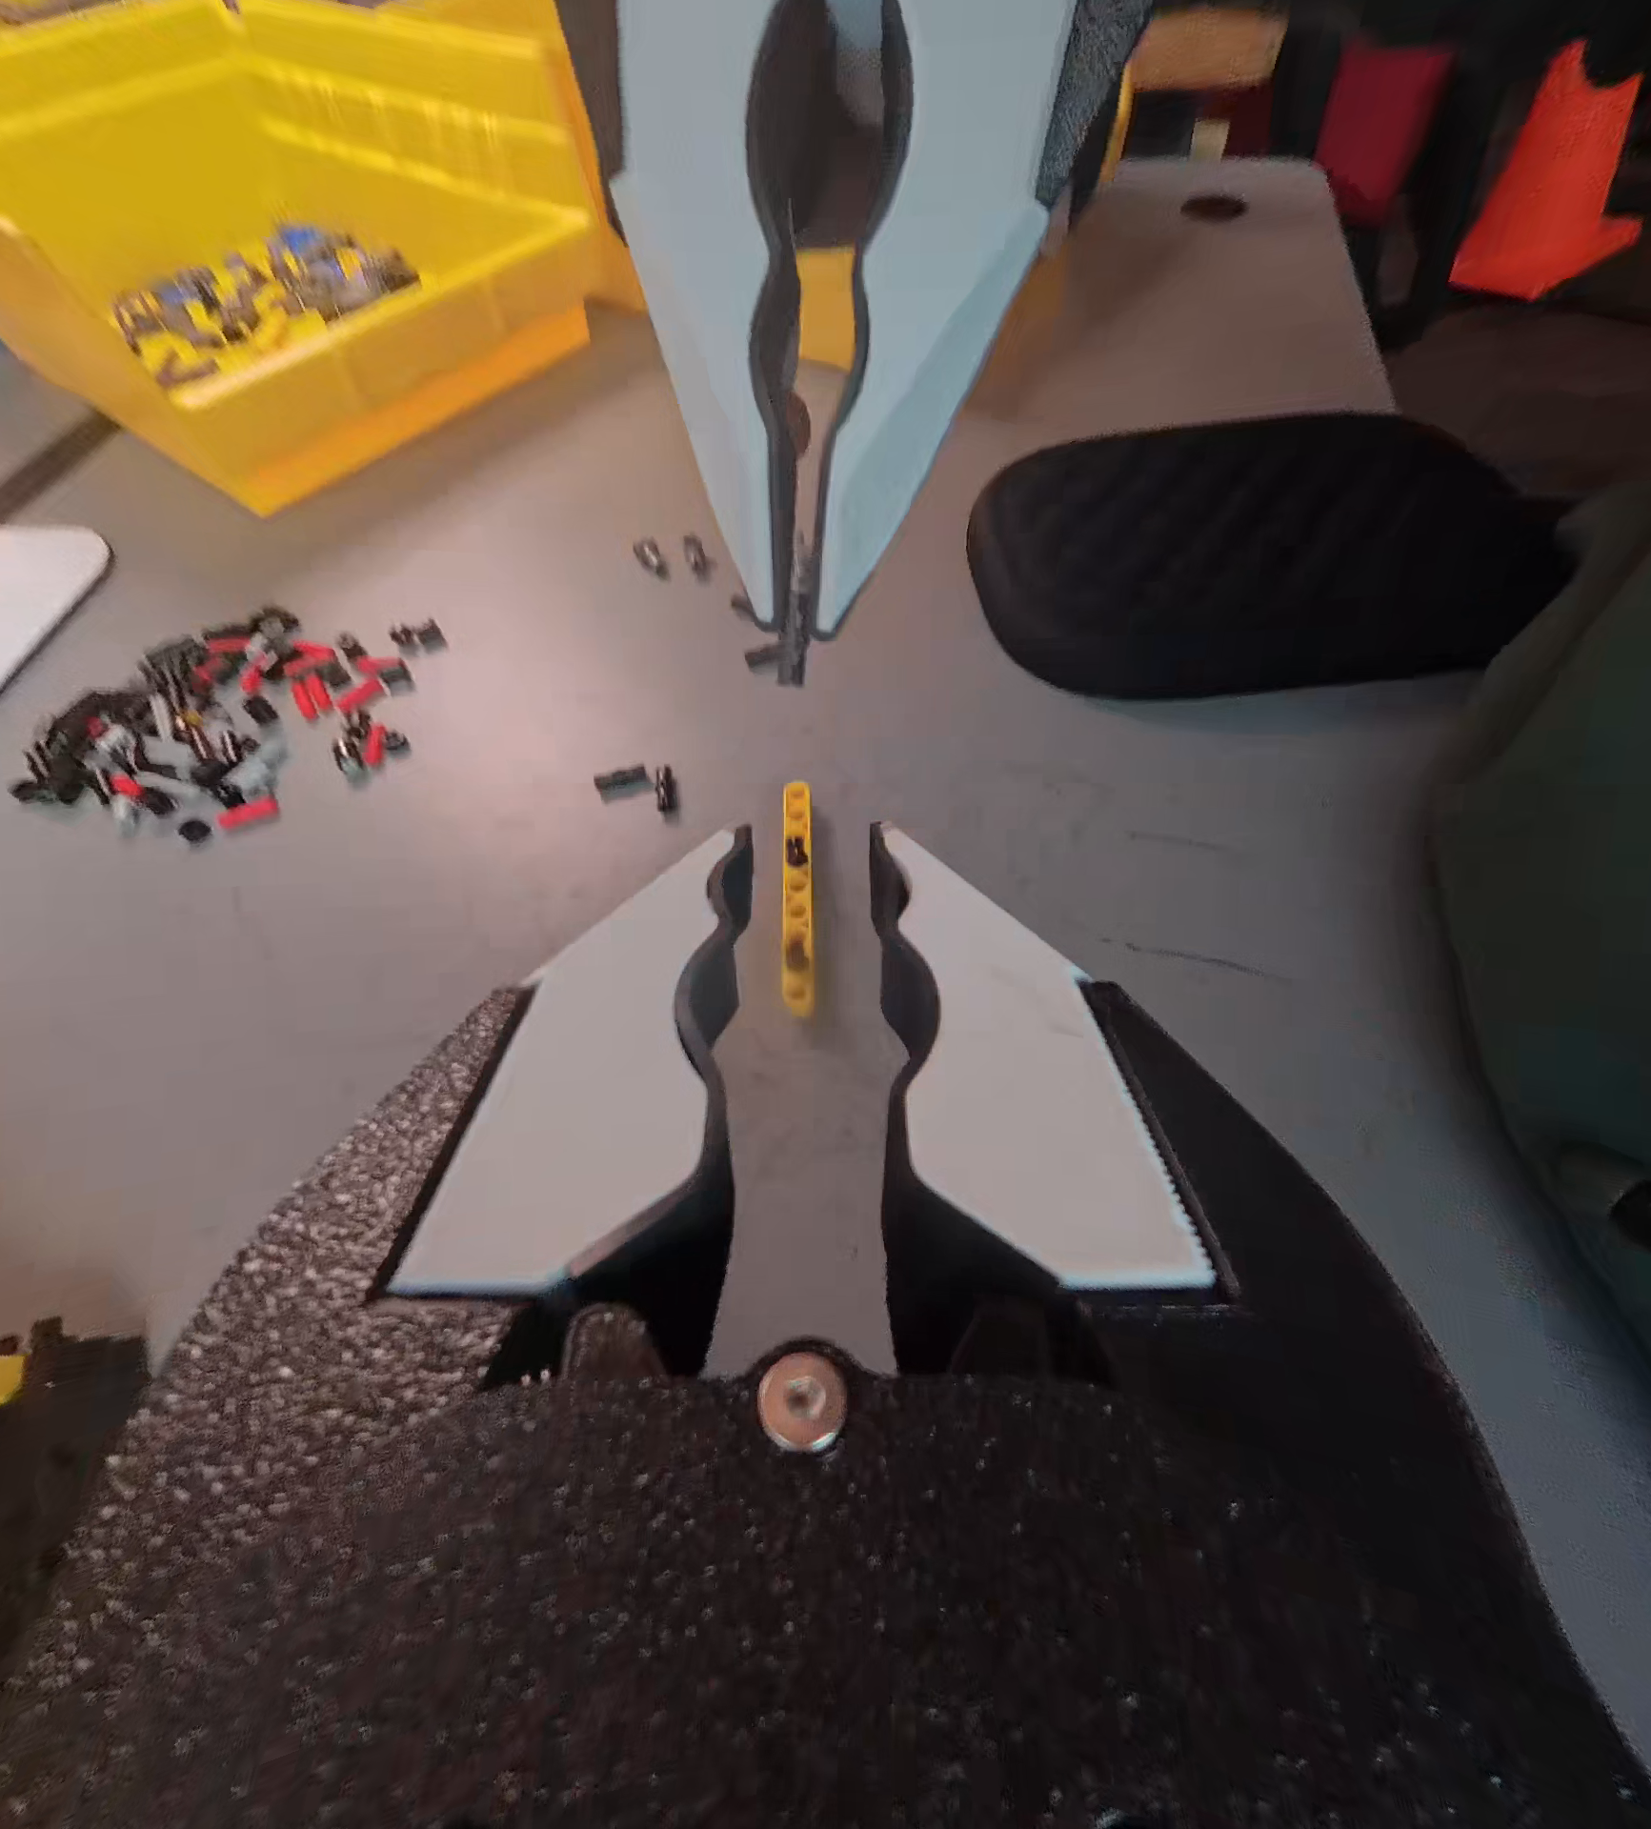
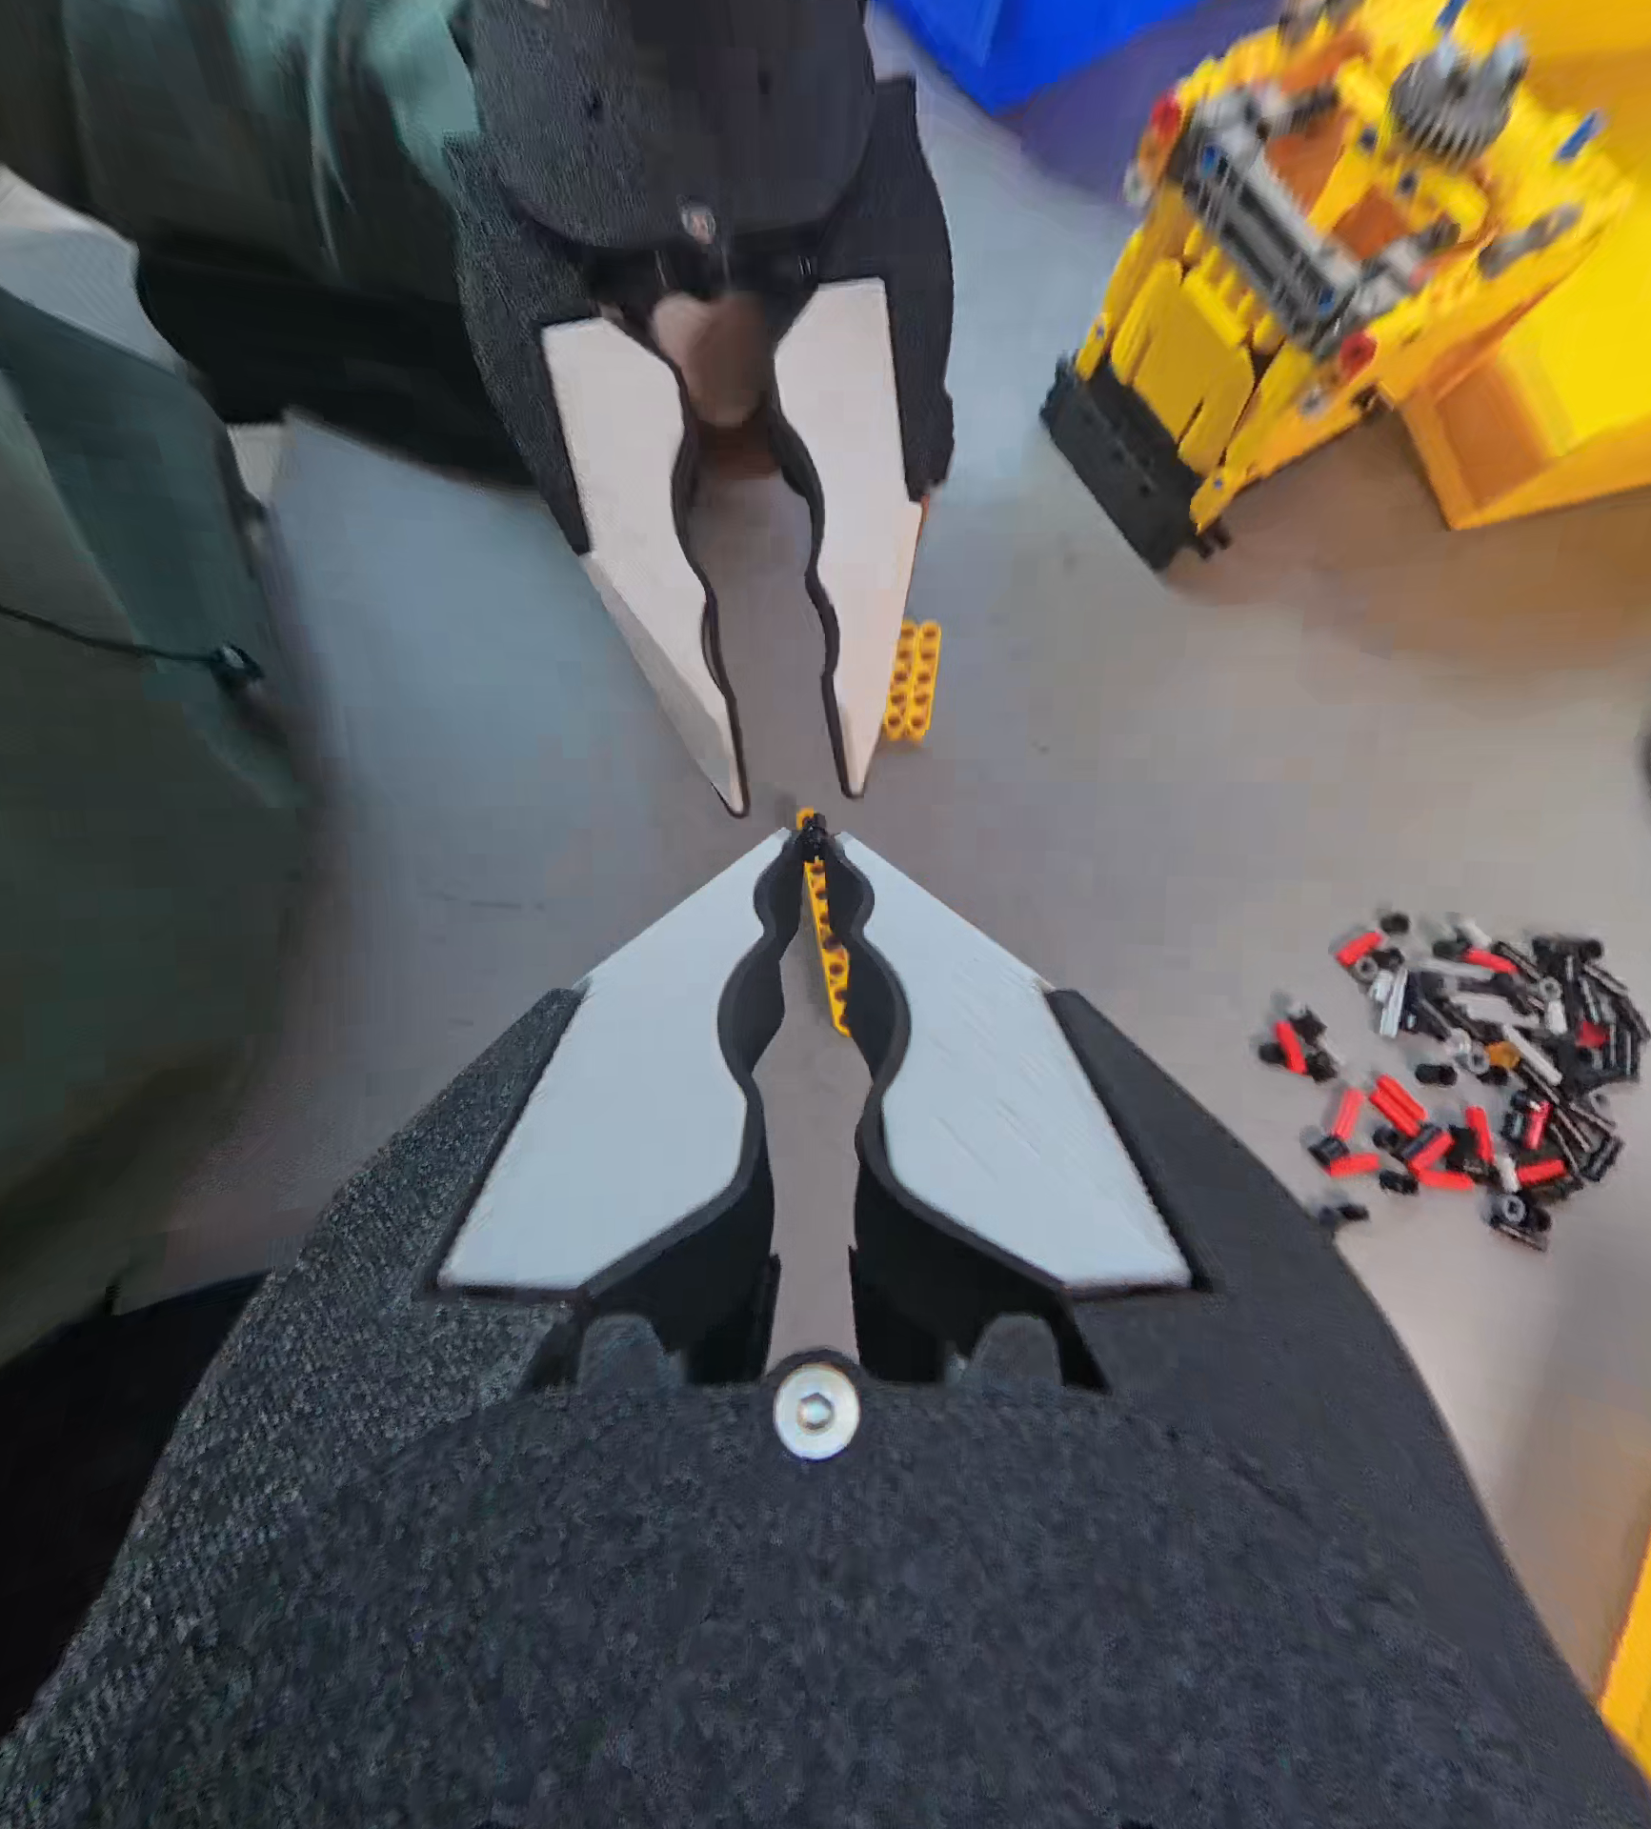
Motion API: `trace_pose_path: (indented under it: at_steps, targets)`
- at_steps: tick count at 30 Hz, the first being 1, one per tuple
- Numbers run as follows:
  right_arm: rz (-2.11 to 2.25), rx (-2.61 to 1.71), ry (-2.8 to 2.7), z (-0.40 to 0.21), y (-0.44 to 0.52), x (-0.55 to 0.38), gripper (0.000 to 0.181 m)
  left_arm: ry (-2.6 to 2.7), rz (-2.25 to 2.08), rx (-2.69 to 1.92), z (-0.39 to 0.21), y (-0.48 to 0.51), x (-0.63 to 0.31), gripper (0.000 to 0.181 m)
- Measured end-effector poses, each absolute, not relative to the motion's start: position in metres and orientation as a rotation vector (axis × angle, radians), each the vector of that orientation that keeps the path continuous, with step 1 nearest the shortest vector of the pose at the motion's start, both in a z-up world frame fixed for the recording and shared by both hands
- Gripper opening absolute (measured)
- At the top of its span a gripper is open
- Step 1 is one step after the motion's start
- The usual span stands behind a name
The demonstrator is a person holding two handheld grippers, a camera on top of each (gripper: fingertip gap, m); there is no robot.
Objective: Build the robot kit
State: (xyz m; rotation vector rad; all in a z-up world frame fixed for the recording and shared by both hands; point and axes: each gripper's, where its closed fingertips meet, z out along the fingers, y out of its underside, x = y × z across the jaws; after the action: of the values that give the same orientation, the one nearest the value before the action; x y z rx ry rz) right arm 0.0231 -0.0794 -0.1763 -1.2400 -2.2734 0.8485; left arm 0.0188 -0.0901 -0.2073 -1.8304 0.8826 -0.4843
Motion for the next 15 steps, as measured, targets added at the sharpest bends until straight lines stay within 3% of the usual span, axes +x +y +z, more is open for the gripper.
trace_pose_path:
  at_steps: [6, 15]
  targets:
    - [0.556, -1.315, -2.562, -0.232, -0.059, 0.035, 0.004, 0.917, -0.416, -2.090, -0.255, -0.091, 0.011, 0.020]
    - [0.439, -1.325, -2.687, -0.255, -0.058, 0.034, 0.004, 0.950, -0.334, -2.141, -0.267, -0.085, 0.007, 0.011]
